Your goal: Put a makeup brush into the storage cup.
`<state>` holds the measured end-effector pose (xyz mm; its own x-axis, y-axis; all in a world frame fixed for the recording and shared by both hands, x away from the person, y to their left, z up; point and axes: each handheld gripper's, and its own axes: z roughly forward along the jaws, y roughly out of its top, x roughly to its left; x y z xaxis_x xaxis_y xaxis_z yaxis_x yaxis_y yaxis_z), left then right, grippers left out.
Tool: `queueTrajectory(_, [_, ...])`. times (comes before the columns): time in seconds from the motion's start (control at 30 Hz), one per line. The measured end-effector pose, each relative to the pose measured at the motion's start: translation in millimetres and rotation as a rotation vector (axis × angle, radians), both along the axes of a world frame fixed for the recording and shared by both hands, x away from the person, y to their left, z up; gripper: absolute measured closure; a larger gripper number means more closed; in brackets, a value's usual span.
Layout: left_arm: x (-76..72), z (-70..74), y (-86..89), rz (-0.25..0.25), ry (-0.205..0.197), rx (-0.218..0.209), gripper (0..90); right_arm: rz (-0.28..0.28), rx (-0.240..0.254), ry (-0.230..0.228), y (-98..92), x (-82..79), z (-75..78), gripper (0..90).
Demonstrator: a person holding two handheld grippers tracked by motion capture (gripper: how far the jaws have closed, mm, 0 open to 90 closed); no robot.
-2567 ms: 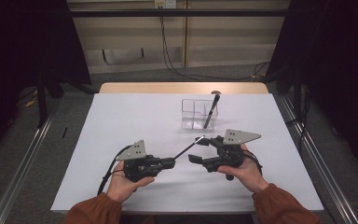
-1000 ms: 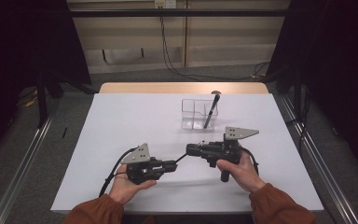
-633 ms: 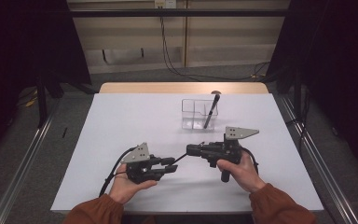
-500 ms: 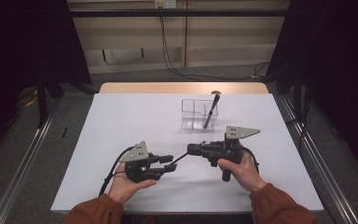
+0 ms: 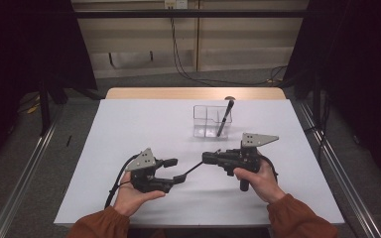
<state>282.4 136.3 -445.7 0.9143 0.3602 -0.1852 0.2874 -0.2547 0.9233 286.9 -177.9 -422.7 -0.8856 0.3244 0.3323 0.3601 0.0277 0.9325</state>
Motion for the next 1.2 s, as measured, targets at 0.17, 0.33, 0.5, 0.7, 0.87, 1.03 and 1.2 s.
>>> queueTrajectory(0.17, [0.6, 4.5, 1.9, 0.027, -0.003, -0.010, 26.4, -0.003, -0.017, -0.007, -1.6, 0.1, 1.1, 86.1])
queueTrajectory(0.33, [0.7, 5.1, 4.6, 0.049, -0.013, 0.011, 20.6, -0.006, -0.027, -0.007, -5.3, 0.4, 2.1, 86.0])
queueTrajectory(0.5, [1.1, 5.3, 3.9, 0.066, -0.009, -0.006, 15.2, -0.028, -0.033, -0.009, -10.5, 2.3, 3.7, 86.0])
queueTrajectory(0.7, [2.7, 5.7, 9.5, 0.095, 0.030, 0.029, 7.5, -0.052, -0.065, -0.017, -14.9, 3.9, 5.4, 86.0])
queueTrajectory(0.87, [2.3, 9.1, 16.9, 0.124, 0.024, 0.014, 5.5, -0.054, -0.081, -0.004, -20.7, 5.5, 6.4, 86.0])
queueTrajectory(1.03, [0.3, 10.4, 23.4, 0.142, 0.009, 0.015, 4.1, -0.068, -0.095, -0.007, -26.3, 5.5, 8.8, 86.0])
queueTrajectory(1.2, [0.6, 12.0, 31.9, 0.173, 0.001, 0.002, 4.4, -0.078, -0.092, -0.011, -31.7, 5.7, 11.4, 86.0])
